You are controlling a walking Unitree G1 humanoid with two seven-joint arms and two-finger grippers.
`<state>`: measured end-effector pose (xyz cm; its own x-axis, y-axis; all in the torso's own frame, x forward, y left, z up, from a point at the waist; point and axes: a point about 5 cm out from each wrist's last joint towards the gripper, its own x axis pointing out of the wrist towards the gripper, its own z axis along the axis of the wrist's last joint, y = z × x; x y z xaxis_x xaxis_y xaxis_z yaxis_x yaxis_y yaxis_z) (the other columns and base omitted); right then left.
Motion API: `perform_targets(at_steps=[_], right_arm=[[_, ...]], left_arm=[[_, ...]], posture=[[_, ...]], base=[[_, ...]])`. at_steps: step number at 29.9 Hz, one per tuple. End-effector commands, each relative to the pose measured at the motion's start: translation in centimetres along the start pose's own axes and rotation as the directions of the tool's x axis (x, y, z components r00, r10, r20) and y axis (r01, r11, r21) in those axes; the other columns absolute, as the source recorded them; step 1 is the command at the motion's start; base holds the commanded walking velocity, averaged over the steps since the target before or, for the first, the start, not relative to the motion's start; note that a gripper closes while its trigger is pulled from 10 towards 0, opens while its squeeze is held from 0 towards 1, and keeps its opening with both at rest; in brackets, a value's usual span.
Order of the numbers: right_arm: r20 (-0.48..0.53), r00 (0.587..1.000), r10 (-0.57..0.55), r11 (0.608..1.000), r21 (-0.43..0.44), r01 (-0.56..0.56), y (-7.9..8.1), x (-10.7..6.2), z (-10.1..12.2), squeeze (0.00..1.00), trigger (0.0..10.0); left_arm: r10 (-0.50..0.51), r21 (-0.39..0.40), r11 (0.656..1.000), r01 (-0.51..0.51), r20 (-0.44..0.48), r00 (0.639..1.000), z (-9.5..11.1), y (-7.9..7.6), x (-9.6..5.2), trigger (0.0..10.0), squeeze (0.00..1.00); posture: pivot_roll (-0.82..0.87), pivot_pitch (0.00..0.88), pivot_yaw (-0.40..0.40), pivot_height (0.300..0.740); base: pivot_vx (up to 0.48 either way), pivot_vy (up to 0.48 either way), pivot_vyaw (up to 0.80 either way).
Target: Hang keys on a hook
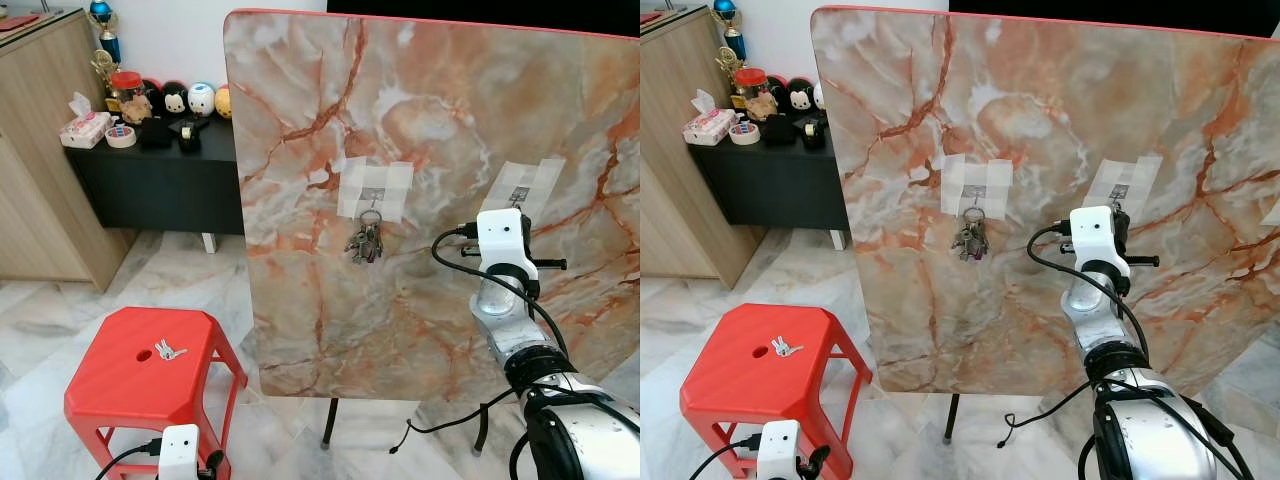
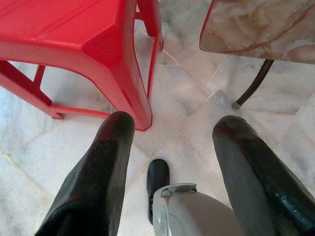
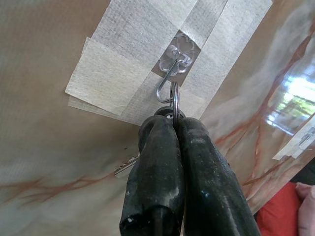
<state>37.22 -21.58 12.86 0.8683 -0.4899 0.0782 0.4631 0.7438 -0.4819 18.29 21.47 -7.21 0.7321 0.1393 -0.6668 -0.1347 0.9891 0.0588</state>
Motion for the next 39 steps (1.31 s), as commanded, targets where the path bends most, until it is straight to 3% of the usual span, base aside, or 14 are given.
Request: perform_targets(at_steps=[1,11,17,18,20,23,33,34,36,37,39], right_arm=[[0.012,1.000,-0.005,1.000,0.018,0.005,-0.2,0.4,0.8,0.00,10.0],[-0.011,0.999,0.042,0.999,-0.014,-0.042,0.2,0.3,0.5,0.00,10.0],[-0.003,0.999,0.045,0.999,0.011,-0.045,0.4,0.2,0.7,0.00,10.0],[-0.004,0.999,0.045,0.999,0.015,-0.045,0.4,0.2,0.7,0.36,10.0],[-0.007,0.999,0.044,0.999,0.023,-0.043,0.4,0.2,0.7,0.95,10.0],[-0.009,0.999,0.044,0.999,0.030,-0.044,0.4,0.2,0.6,1.00,10.0],[-0.005,0.995,0.102,0.984,0.148,-0.100,1.0,-0.4,0.5,0.98,10.0],[0.024,0.991,0.135,0.973,0.184,-0.137,1.4,-0.8,0.4,0.20,10.0],[0.032,0.989,0.141,0.972,0.187,-0.145,1.5,-0.9,0.4,0.20,10.0],[0.042,0.988,0.148,0.969,0.191,-0.153,1.5,-1.1,0.3,0.00,10.0],[0.065,0.982,0.178,0.960,0.208,-0.188,1.7,-1.5,0.1,0.00,10.0]], left_arm=[[0.001,-0.010,1.000,-0.002,-0.025,1.000,-0.5,-0.2,-0.1,10.0,0.00],[0.003,-0.012,1.000,-0.004,-0.025,1.000,-0.5,-0.1,-0.1,10.0,0.00],[0.003,-0.011,1.000,-0.004,-0.024,1.000,-0.5,-0.1,-0.1,10.0,0.00],[0.003,-0.011,1.000,-0.004,-0.024,1.000,-0.5,-0.1,-0.1,10.0,0.00],[0.003,-0.012,1.000,-0.003,-0.024,1.000,-0.5,-0.1,-0.1,10.0,0.00],[0.003,-0.014,1.000,-0.003,-0.024,1.000,-0.5,-0.1,-0.1,10.0,0.00],[0.004,-0.017,1.000,-0.004,-0.025,1.000,-0.6,-0.2,-0.2,10.0,0.00],[0.003,-0.015,1.000,-0.003,-0.026,1.000,-0.7,-0.2,-0.2,10.0,0.00],[0.003,-0.015,1.000,-0.003,-0.027,1.000,-0.7,-0.2,-0.2,10.0,0.00],[0.003,-0.015,1.000,-0.003,-0.027,1.000,-0.7,-0.2,-0.2,10.0,0.00],[0.003,-0.016,1.000,-0.004,-0.027,1.000,-0.8,-0.2,-0.2,10.0,0.00]], posture=[[0.09,0.000,-0.099,0.740],[0.08,0.000,-0.097,0.740],[0.09,0.000,-0.098,0.740],[0.09,0.000,-0.098,0.740],[0.09,0.000,-0.098,0.740],[0.08,0.000,-0.098,0.740],[0.08,0.000,-0.099,0.740],[0.08,0.000,-0.100,0.740],[0.08,0.000,-0.102,0.740],[0.08,0.000,-0.103,0.740],[0.08,0.000,-0.105,0.740]], base=[[0.000,0.000,0.00],[0.000,0.000,0.00],[0.000,0.000,0.00],[0.000,0.000,0.00],[0.000,0.000,0.00],[0.000,0.000,0.00],[0.000,0.000,0.00],[0.000,0.000,0.00],[0.000,0.000,0.00],[0.000,0.000,0.00],[0.000,0.000,0.00]])
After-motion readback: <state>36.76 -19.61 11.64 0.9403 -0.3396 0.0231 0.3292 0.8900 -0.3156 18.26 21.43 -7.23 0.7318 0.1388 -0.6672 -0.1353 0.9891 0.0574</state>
